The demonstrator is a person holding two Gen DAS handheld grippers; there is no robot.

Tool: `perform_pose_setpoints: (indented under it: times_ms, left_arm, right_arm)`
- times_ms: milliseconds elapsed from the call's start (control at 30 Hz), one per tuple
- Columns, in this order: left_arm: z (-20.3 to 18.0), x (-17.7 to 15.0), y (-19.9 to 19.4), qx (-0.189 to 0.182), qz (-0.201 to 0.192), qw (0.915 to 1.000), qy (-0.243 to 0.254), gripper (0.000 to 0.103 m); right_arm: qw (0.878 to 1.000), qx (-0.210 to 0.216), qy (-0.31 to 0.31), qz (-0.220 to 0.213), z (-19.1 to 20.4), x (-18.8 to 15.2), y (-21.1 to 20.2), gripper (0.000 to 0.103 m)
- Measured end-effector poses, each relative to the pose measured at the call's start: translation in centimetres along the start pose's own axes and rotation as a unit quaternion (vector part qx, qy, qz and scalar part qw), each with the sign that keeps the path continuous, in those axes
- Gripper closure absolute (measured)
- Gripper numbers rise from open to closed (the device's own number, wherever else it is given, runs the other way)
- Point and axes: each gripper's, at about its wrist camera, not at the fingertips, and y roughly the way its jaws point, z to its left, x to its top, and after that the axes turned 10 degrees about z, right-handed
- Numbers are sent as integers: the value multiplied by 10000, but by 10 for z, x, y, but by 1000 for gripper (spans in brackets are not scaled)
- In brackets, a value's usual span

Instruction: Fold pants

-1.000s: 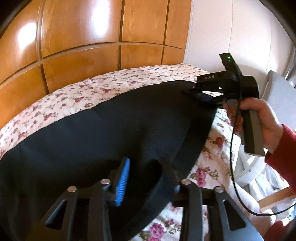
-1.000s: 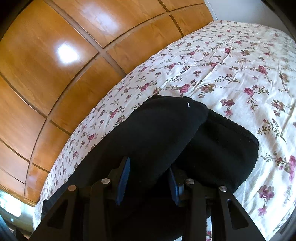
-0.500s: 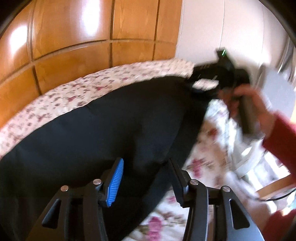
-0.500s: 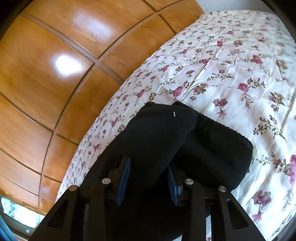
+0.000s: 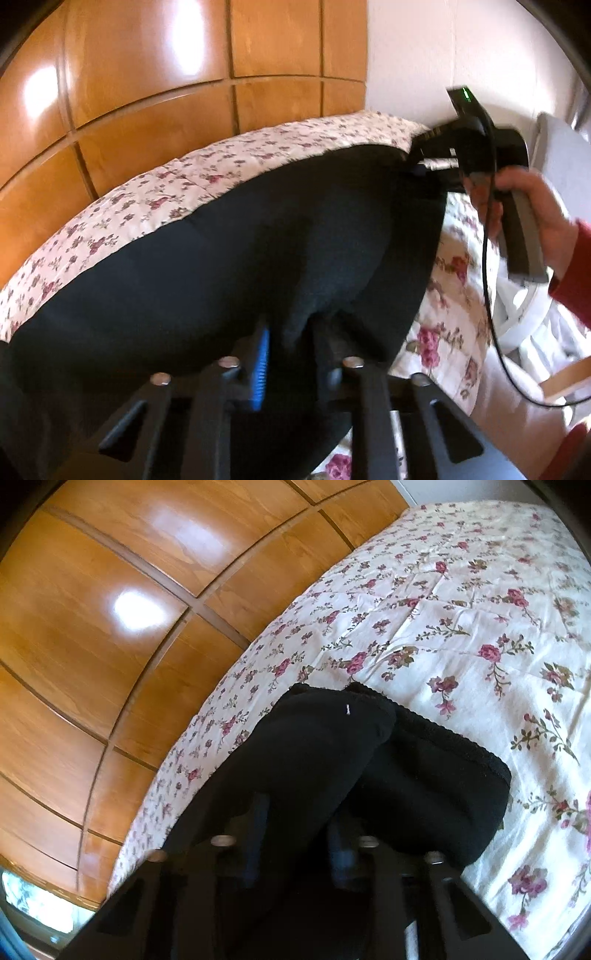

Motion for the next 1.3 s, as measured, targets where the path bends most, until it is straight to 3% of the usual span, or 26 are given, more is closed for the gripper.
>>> perform_pose_setpoints:
  times_ms: [200, 367, 500, 633, 700, 767, 1000, 1100, 1200, 1300]
  left_arm:
    - [13, 5, -27, -304, -526, 9971, -458, 90]
    - [12, 12, -50, -585, -826, 9938, -469, 90]
    - [-3, 7, -35, -666, -533, 9962, -193, 90]
    - [-21, -9, -2, -377, -18, 9991, 203, 86]
    - [-28, -10, -4, -276, -107, 9991, 314, 78]
    - [-30, -9, -5, -324, -73, 9989, 325, 67]
    - [-25, -3, 0, -419, -67, 9991, -28, 67]
    - [-22, 1, 1, -474, -9, 9988, -148, 67]
    - [-20, 1, 3, -669, 39, 9975, -224, 56]
    - [-27, -3, 4, -500, -64, 9987, -64, 52]
  right_arm:
    - [9988, 95, -299, -385, 15, 4, -20, 95]
    - [9955, 163, -605, -707, 32, 6, -54, 95]
    - [9951, -90, -726, -671, 20, -4, -71, 95]
    - [9990, -388, -191, -123, -25, -19, -53, 95]
    - [9996, -104, 213, 119, -46, -23, -41, 95]
    - [9992, 175, 352, 74, -51, -19, -44, 92]
    - [9960, 577, 674, -100, -56, -8, -42, 88]
    - [9981, 335, 471, -206, -50, -8, -43, 95]
    - [9981, 181, 287, -514, -41, -5, -57, 96]
    - [9983, -28, 74, -585, -36, 2, -61, 96]
